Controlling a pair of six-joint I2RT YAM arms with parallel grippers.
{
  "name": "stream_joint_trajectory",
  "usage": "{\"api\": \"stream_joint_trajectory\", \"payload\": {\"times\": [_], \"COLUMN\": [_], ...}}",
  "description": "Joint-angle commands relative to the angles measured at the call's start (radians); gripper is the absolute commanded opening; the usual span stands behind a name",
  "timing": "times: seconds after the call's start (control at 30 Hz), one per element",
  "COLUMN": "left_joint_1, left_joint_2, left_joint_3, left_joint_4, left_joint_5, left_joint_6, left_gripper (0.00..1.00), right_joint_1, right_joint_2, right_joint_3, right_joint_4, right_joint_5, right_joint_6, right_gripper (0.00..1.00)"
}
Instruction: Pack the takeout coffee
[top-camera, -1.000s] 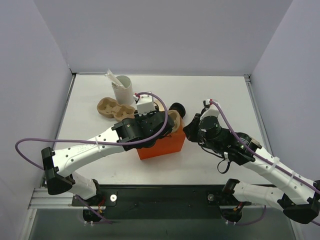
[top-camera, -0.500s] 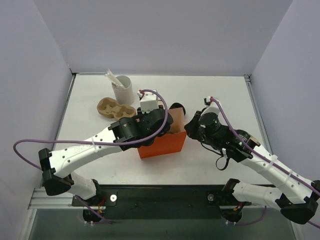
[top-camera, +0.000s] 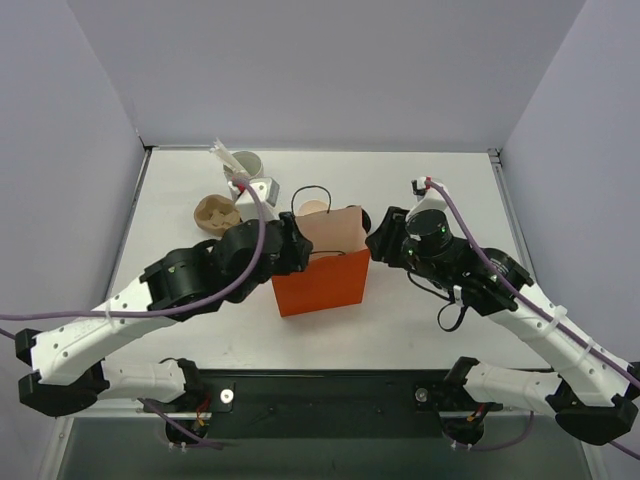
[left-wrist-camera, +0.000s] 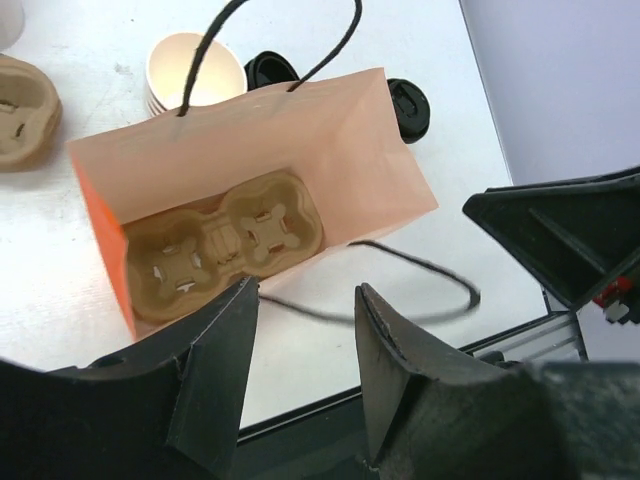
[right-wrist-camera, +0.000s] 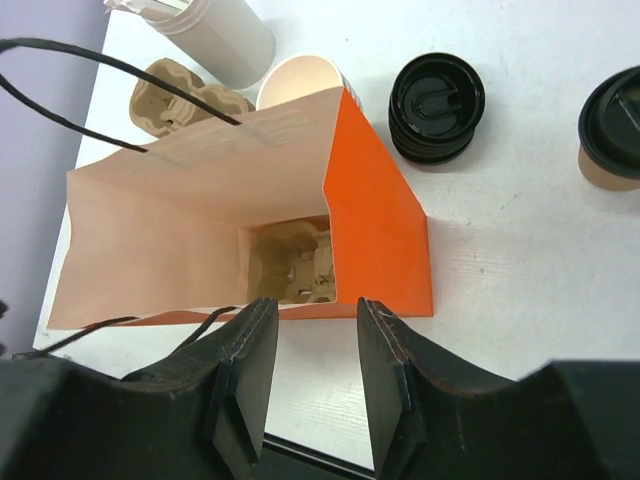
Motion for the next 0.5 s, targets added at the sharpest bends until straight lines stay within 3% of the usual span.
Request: {"api": "stream_joint_trajectory", "payload": {"times": [0.0, 0.17, 0.2, 0.3, 0.47], "left_joint_1": [0.028, 0.115, 0.173, 0.279, 0.318], "left_joint_2": [-0.1, -0.137, -0.14, -0.15, -0.146], "left_joint_3": [-0.021, -0.012, -0.008, 0.018, 0.063], "left_joint_4": [-0.081, -0.209, -0.214, -0.213, -0.225], "left_joint_5": [0.015, -0.005, 0.001, 0.092, 0.178], "left_joint_6": [0.032, 0.118, 0.162, 0.25, 0.244], "left_gripper": [0.53, 0.53, 0.54, 0.54, 0.54], "right_joint_1": [-0.014, -0.046, -0.048, -0.06, -0.071], "right_joint_2": [0.03, 0.07, 0.079, 0.127, 0.196], "right_joint_3": [0.067, 0.144, 0.159, 0.219, 0.274], "right_joint_4": [-0.048, -0.108, -0.114, -0.16, -0.171], "right_joint_5": [-0.048, -0.077, -0.077, -0.059, -0.105], "right_joint_6": [-0.088, -0.155, -0.167, -0.203, -0.201], "right_gripper": [0.38, 0.42, 0.44, 0.49, 0.5]}}
